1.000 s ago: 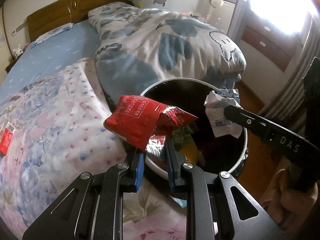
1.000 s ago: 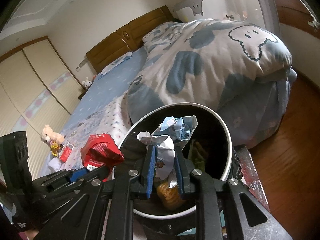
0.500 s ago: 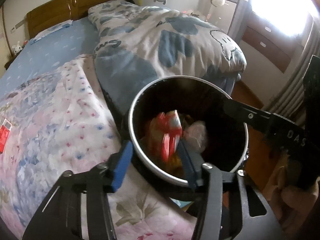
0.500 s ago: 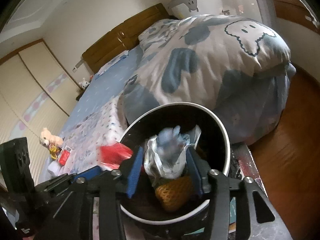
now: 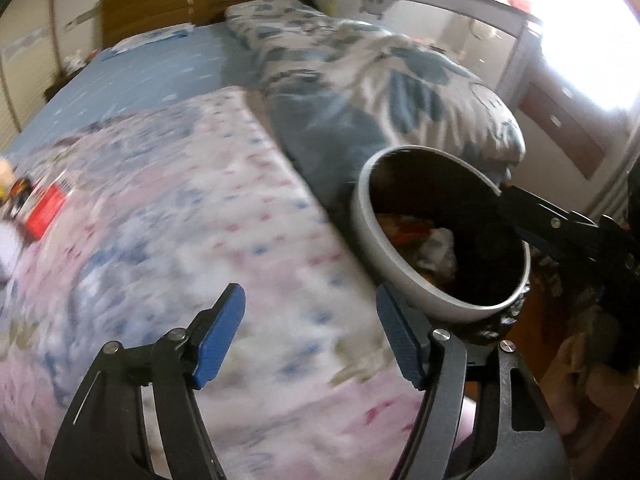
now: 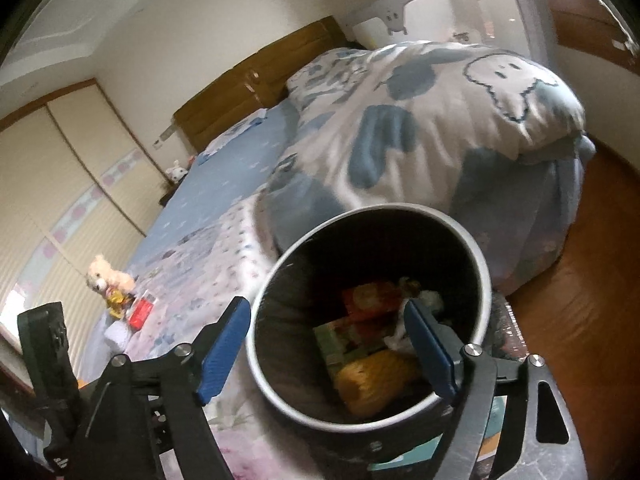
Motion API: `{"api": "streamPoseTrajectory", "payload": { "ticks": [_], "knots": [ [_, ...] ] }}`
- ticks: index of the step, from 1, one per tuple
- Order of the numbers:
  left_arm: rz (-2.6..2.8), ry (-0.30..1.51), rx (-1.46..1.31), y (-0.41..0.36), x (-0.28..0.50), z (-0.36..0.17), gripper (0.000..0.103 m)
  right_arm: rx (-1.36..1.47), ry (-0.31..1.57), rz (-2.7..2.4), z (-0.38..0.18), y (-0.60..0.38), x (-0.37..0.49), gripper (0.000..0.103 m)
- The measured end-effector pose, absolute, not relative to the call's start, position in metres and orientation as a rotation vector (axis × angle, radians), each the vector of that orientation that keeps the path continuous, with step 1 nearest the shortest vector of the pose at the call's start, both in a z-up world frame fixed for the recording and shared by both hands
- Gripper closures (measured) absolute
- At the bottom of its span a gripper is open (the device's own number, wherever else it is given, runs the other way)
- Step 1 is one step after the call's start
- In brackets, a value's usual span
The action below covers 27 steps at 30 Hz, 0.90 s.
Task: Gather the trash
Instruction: 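Move both open tools back toward the remaining trash on the bed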
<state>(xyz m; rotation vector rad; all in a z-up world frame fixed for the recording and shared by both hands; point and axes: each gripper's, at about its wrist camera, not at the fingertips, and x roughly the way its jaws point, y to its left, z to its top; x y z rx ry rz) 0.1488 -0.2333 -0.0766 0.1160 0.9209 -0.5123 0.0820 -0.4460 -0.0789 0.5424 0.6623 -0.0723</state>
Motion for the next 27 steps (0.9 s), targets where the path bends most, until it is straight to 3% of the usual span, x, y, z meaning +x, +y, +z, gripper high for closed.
{"api": "streamPoseTrajectory", "payload": {
  "ticks": [27],
  "knots": [
    [-0.170,0.943,-0.093,-0.029,0.165,-0.094,0.032,0.455,0.749,0.205,-0.086,-0.283,0.137,0.019]
  ]
}}
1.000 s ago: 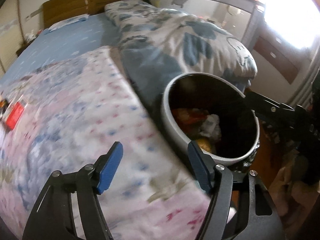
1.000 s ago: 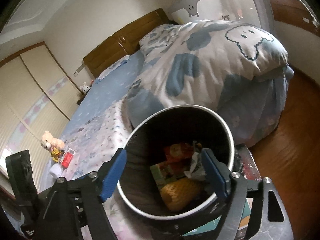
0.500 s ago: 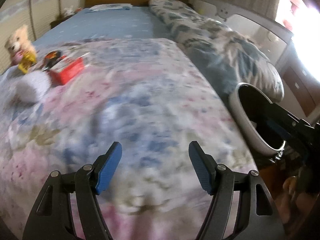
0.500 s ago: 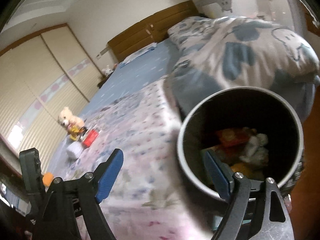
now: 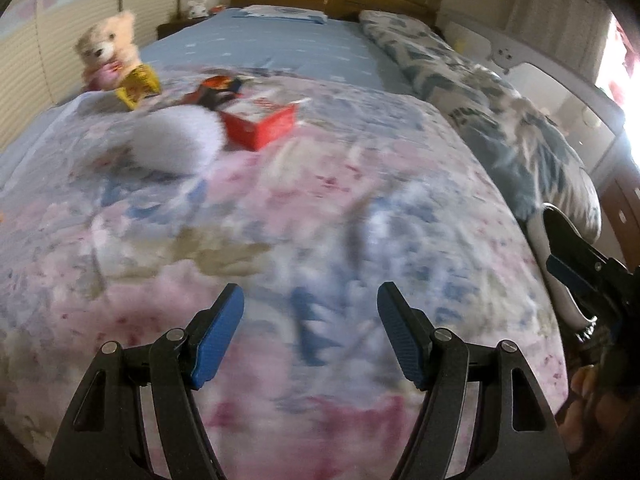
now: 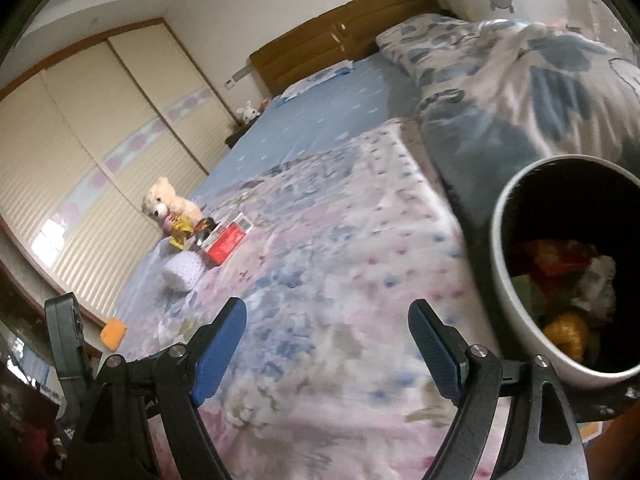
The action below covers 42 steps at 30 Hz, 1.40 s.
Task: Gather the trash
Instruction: 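Move both open tools back toward the remaining trash on the bed, then grasp the white foam net with the left tool while the right tool grasps the white milk carton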
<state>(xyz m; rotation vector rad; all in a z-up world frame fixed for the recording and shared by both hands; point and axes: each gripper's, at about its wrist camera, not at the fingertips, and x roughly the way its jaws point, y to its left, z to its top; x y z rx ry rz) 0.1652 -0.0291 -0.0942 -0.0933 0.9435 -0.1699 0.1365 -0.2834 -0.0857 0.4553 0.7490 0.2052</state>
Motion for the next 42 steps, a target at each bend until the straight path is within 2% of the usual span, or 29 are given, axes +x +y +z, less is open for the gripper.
{"api": "streamPoseTrajectory", "payload": {
  "ticks": [20,38,40,42],
  "knots": [
    [0.017,0.935,-0.154,0.069,0.197,-0.098,0.032,0.415,0.824,0.318,-0.106,-0.204,0.192,0.018],
    [-0.046,0.946,-0.159,0.103,0.282,-0.107,0.033,0.412,0.847,0.370,-0.112,-0.146,0.263,0.018],
    [-0.066,0.945,-0.159,0.102,0.288,-0.110,0.041,0.416,0.849,0.366,-0.114,-0.144,0.268,0.018],
    [-0.102,0.956,-0.159,0.100,0.293,-0.113,0.068,0.422,0.851,0.361,-0.116,-0.143,0.271,0.018]
  ]
}}
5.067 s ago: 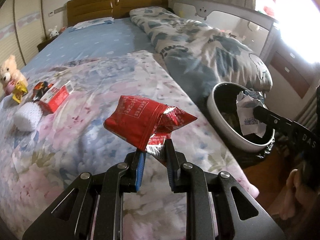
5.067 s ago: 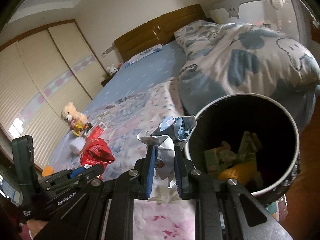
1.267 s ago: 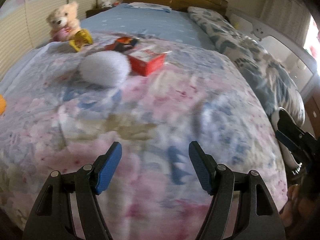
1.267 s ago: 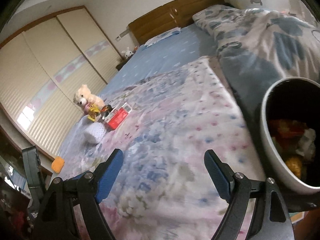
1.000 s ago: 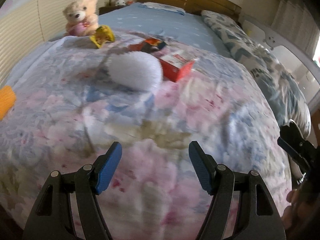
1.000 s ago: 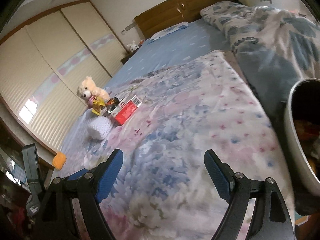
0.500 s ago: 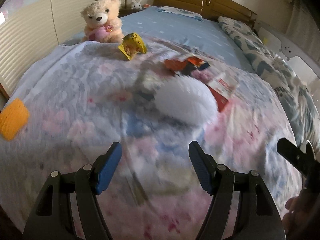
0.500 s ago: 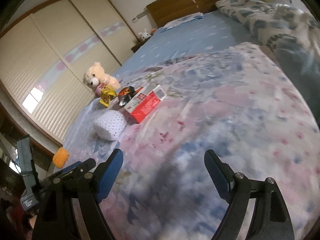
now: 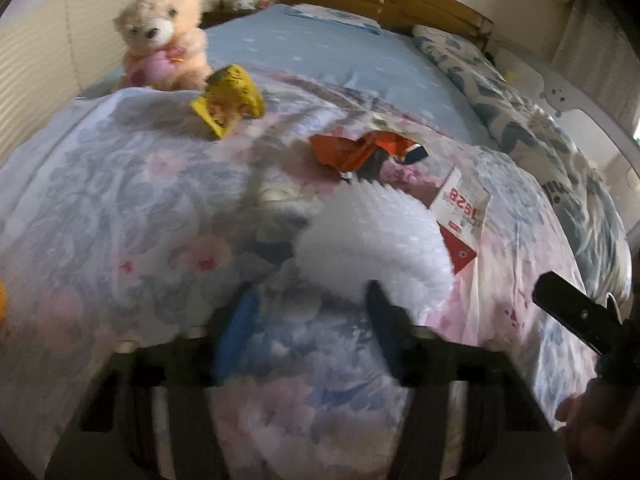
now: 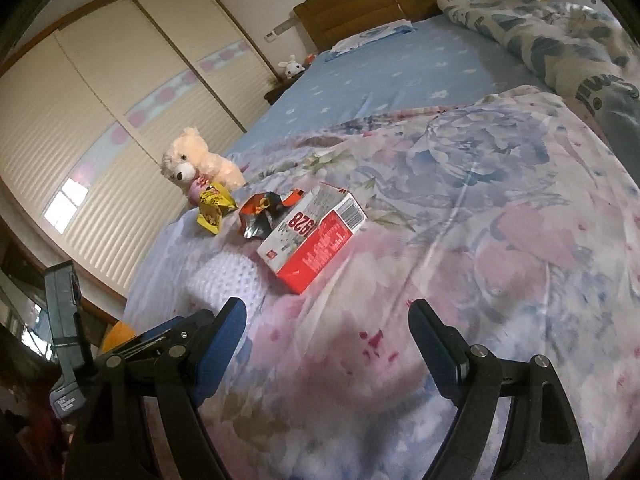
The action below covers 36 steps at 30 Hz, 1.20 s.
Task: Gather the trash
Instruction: 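Grasp the white foam net with the left tool while the right tool grasps the white milk carton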
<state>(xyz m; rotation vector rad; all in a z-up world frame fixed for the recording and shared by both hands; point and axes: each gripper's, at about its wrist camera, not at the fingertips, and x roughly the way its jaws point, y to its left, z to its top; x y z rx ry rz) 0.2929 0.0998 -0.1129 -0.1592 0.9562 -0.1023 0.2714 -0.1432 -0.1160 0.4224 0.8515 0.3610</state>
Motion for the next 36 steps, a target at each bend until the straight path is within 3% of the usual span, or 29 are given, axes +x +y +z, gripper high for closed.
{"api": "streamPoseTrajectory", "payload": {
  "ticks": [2,4,5,19,22,24,26,28,29,30,36],
  "knots": [
    [-0.150,0.962,-0.169,0.097,0.296,-0.115,0.087,0.431,0.857,0.354,-0.118,-0.142,0.274,0.018],
    [-0.175,0.949,-0.152,0.094,0.297,-0.112,0.092,0.440,0.860,0.348,-0.121,-0.140,0.278,0.018],
    [-0.177,0.942,-0.137,0.093,0.296,-0.111,0.102,0.441,0.861,0.346,-0.121,-0.138,0.280,0.018],
    [-0.180,0.935,-0.172,0.137,0.288,-0.104,0.102,0.370,0.879,0.286,-0.128,-0.075,0.321,0.019],
    [-0.176,0.950,-0.195,0.142,0.293,-0.107,0.095,0.348,0.871,0.256,-0.127,-0.068,0.329,0.021],
    [-0.168,0.954,-0.197,0.142,0.296,-0.108,0.084,0.325,0.889,0.239,-0.130,-0.065,0.335,0.035],
    [-0.169,0.954,-0.193,0.140,0.298,-0.108,0.078,0.317,0.897,0.235,-0.130,-0.069,0.335,0.061],
    [-0.178,0.958,-0.187,0.135,0.300,-0.109,0.072,0.329,0.906,0.243,-0.131,-0.077,0.331,0.078],
    [-0.181,0.963,-0.186,0.132,0.302,-0.109,0.064,0.333,0.909,0.243,-0.132,-0.080,0.329,0.089],
    [-0.186,0.961,-0.188,0.130,0.303,-0.109,0.056,0.337,0.916,0.241,-0.133,-0.083,0.327,0.094],
    [-0.227,0.941,-0.220,0.113,0.309,-0.102,0.035,0.405,0.918,0.269,-0.135,-0.114,0.304,0.095]
  ]
}}
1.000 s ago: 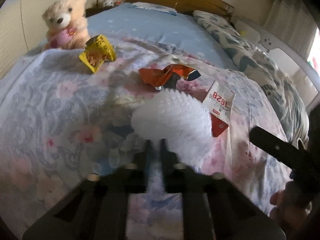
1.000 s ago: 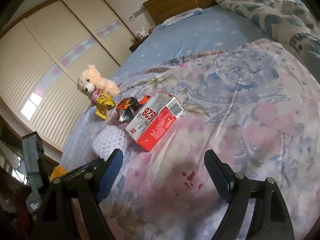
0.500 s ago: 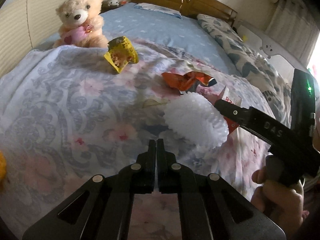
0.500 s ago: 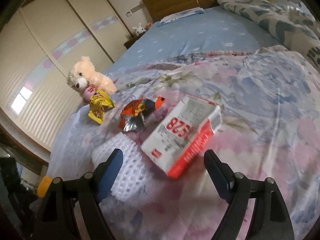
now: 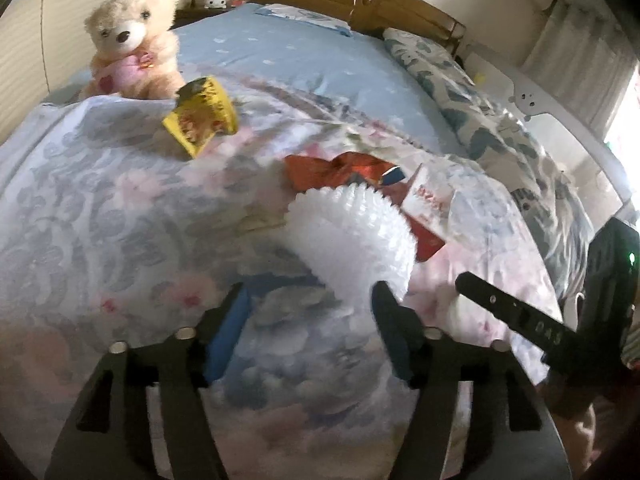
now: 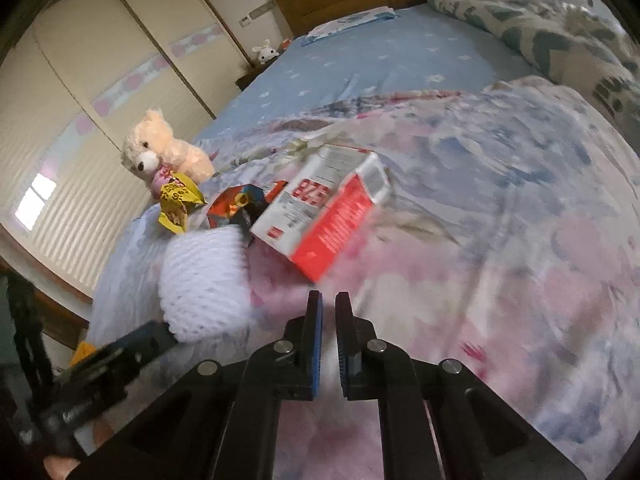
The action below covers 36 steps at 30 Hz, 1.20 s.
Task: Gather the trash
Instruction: 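Grasp the white foam net with the left tool while the right tool grasps the white milk carton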
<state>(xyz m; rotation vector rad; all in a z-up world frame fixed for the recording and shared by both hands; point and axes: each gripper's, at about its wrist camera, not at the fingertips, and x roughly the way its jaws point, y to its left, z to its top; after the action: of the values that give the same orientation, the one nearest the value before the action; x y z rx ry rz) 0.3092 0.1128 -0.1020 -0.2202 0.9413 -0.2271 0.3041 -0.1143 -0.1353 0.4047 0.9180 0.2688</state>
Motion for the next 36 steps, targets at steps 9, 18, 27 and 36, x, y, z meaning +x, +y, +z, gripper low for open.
{"api": "streamPoseTrajectory", "payload": {
  "ticks": [9,18,27,36],
  "knots": [
    [-0.249,0.978,-0.197,0.087,0.329,-0.117,0.084,0.460,0.857,0.263,-0.122,-0.129,0.309,0.054],
    [-0.210,0.936,-0.213,0.106,0.316,-0.112,0.094,0.449,0.855,0.271,-0.118,-0.115,0.330,0.049],
    [-0.117,0.900,-0.262,0.145,0.286,-0.105,0.094,0.344,0.876,0.173,-0.124,-0.073,0.356,0.028],
    [-0.149,0.906,-0.260,0.136,0.275,-0.102,0.094,0.230,0.863,0.139,-0.126,-0.073,0.353,0.047]
  ]
}}
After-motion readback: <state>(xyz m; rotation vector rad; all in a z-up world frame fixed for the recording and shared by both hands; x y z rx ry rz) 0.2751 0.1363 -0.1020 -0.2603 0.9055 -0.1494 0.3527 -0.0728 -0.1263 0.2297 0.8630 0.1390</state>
